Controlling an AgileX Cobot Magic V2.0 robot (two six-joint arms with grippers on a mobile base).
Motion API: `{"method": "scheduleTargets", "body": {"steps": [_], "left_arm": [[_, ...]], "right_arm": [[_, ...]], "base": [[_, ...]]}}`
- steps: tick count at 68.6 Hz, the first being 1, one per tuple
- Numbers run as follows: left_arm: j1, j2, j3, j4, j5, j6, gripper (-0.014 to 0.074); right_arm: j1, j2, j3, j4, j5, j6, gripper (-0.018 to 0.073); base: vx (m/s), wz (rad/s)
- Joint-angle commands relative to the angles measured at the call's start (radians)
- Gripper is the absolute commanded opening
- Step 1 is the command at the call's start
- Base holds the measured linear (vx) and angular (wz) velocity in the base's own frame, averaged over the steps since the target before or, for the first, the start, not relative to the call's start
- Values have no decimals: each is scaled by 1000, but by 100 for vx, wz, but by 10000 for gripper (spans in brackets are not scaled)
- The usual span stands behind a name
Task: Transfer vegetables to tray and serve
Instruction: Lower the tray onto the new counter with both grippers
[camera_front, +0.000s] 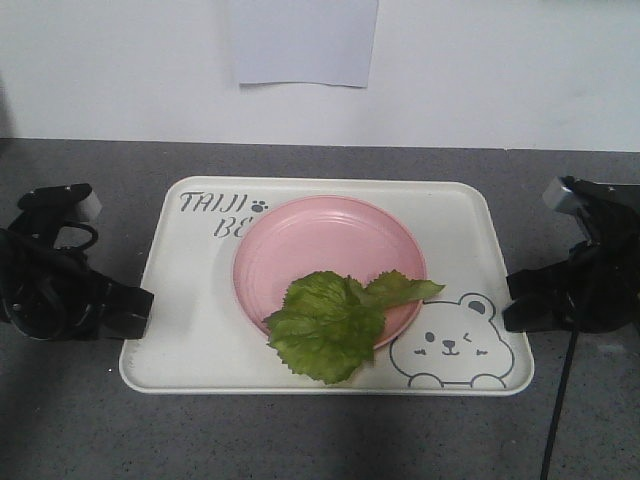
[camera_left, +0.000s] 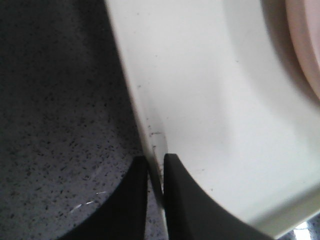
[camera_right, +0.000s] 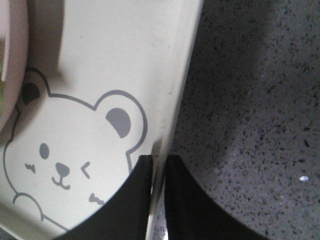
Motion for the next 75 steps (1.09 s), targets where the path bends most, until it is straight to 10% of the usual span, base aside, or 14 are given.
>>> {"method": "scheduleTargets", "body": {"steps": [1, 44, 75], "left_arm": [[-11, 20, -38, -69, -36, 24, -6], [-11, 120, -38, -69, -53, 24, 18], [-11, 120, -38, -69, -29, 22, 223]], "right_arm": [[7, 38, -67, 77, 59, -19, -6], [7, 124, -72, -20, 74, 41, 60], [7, 124, -72, -90, 89, 107, 254]], "base": [[0, 0], [0, 0], [0, 0]]}}
